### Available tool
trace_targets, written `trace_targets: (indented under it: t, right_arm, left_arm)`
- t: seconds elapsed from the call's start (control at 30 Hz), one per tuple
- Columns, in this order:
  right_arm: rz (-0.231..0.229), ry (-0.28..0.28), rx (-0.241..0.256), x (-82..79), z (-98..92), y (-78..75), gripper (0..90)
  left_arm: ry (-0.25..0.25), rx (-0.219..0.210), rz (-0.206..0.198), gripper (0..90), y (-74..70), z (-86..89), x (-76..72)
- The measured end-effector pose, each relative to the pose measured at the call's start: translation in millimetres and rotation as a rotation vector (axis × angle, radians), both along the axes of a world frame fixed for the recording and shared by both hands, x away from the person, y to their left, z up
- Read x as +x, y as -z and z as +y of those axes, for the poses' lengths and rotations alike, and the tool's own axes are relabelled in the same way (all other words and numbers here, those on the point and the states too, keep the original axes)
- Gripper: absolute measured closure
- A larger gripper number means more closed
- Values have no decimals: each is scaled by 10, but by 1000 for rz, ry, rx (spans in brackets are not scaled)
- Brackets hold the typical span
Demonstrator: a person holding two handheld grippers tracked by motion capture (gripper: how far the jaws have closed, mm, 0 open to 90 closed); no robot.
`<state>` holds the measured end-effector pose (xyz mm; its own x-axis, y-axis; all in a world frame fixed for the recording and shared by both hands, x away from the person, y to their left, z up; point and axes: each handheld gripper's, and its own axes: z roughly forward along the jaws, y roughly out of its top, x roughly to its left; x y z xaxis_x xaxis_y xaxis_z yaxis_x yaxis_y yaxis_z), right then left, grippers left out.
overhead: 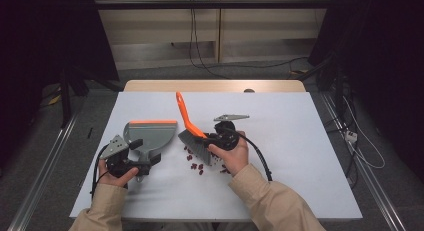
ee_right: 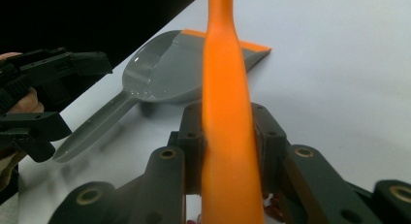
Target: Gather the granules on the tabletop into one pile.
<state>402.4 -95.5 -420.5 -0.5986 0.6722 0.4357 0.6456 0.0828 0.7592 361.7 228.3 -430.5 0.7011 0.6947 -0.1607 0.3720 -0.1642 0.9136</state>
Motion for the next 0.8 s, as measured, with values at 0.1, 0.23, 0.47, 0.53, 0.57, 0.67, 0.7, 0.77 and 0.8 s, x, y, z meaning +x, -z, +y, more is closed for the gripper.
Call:
trace_targets:
  t: [0.1,0.23,0.47,0.53,0.57,0.67,0.7,0.77,0.8]
  right_arm:
    - [38,-6,33,-20,67,53,715]
    - [87,-18,59,-38,173,139,715]
    - [140,51,-6,-43,167,226,714]
    - [146,68,-5,-43,110,244,714]
    - [140,76,-11,-48,84,243,714]
    - [131,98,-21,-56,-2,230,714]
    - [131,110,-24,-57,-49,227,714]
    - [131,121,-25,-57,-117,227,713]
    - [134,129,-25,-59,-155,228,714]
  left_arm:
    - [-2,0,-1,57,2,-1,7]
    - [0,-3,-2,57,3,2,7]
    - [-3,-3,-3,57,-6,15,-1]
    - [-1,-3,-3,57,-6,14,-2]
    - [-2,-2,-2,57,-6,13,-2]
    - [-2,-1,-3,57,-4,9,0]
    - [-2,1,-3,57,-4,7,0]
    - [-1,1,-3,57,-4,2,0]
    - [0,2,-3,57,-3,0,1]
